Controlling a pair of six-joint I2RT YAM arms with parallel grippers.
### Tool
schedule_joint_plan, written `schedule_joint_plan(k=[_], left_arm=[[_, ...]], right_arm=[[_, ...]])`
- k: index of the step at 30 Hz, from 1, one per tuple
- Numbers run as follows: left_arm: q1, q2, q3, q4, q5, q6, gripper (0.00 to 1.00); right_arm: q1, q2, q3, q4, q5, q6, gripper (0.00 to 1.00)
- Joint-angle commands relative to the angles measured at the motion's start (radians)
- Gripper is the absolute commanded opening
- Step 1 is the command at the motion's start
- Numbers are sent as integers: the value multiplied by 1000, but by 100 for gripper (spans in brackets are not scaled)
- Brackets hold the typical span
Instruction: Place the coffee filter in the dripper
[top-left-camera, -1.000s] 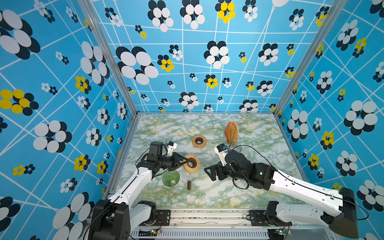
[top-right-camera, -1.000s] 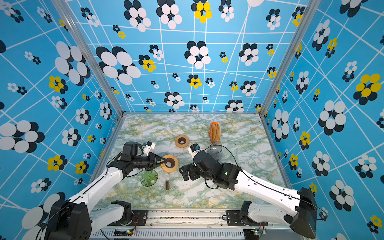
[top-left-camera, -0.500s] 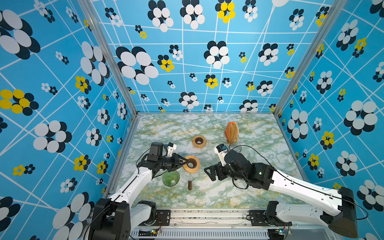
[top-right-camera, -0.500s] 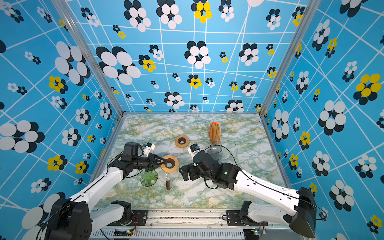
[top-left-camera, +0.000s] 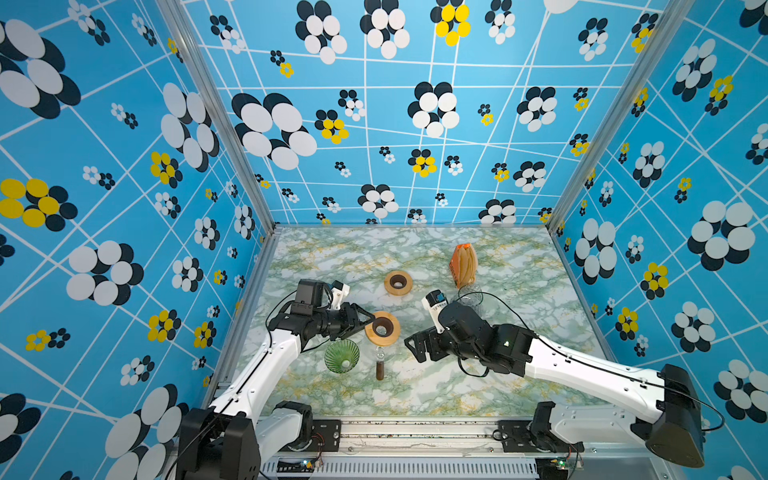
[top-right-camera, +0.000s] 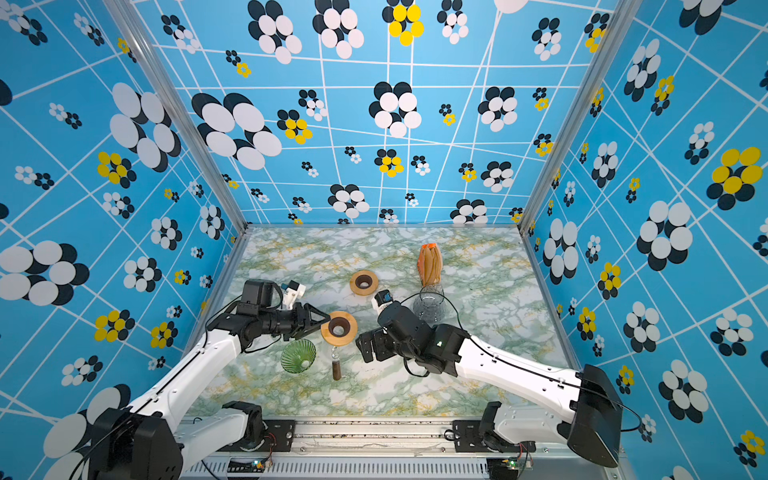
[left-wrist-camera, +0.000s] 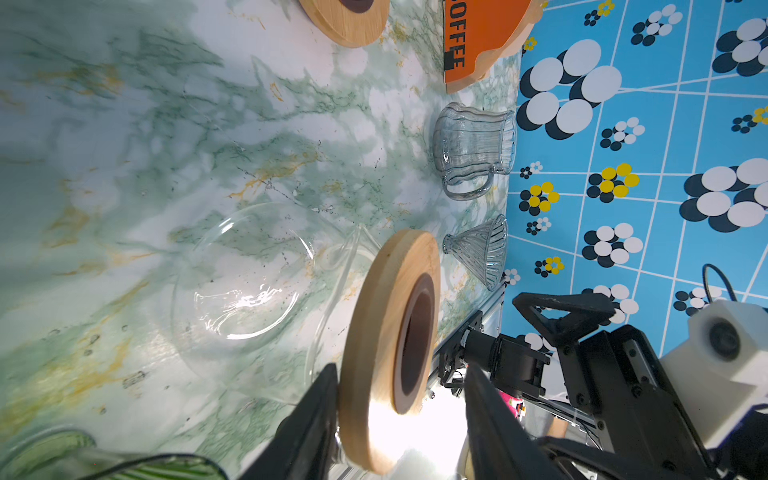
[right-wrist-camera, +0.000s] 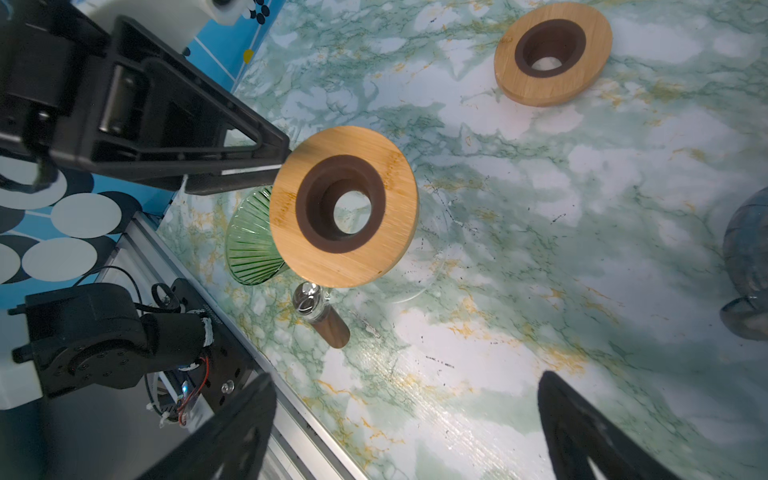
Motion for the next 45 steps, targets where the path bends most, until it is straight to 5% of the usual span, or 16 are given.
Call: schedule_joint_plan(k=[1,24,45], left_arm=[[17,-22,53,-135,-51,64,51],[-27,-35,36,-134,-92,112,54],[-28,-29,26,-146,-89,136,55]], right_arm=[[5,26,20,50,-18,59,98],[-34,222,86,245,-97,173,84],[-43,323,147,248,-139,170,68]])
